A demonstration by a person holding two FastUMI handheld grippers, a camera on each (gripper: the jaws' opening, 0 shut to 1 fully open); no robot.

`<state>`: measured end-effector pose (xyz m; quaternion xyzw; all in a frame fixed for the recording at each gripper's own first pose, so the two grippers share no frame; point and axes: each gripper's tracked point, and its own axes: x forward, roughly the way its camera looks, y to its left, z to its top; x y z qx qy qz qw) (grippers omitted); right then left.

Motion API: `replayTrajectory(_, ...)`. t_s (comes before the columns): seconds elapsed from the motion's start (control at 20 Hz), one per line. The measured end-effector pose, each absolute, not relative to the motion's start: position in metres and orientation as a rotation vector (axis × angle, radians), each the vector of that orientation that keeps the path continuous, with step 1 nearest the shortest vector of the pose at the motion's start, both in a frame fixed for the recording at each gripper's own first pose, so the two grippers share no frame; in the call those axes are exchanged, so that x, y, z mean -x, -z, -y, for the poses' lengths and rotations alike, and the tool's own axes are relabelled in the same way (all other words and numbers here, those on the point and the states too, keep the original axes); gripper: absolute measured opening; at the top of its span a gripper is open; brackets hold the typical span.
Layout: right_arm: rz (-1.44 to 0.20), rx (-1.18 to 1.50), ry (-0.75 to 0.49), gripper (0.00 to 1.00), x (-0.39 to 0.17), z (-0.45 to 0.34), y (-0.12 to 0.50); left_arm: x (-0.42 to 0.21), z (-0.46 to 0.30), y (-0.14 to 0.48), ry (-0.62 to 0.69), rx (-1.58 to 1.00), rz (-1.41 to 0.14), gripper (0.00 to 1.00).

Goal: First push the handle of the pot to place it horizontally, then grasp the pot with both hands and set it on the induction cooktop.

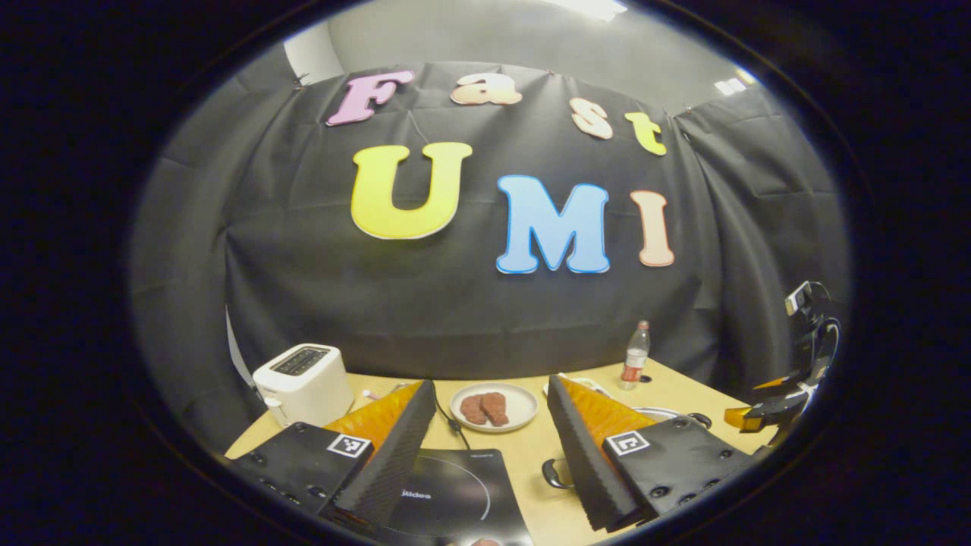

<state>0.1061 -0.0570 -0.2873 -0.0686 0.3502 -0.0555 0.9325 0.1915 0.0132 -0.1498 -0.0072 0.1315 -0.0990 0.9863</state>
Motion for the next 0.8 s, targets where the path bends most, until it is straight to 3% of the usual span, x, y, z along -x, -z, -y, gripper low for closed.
replayTrajectory(0.3,-0.714,0.100,0.044,0.97,-0.118,0.055,0.298,-0.200,0.049,0.210,0.246,-0.010,-0.386,0.97)
replayTrajectory(0.8,-0.750,0.056,-0.046,0.97,-0.144,0.056,0.326,-0.214,0.087,0.321,0.195,-0.034,-0.626,0.95)
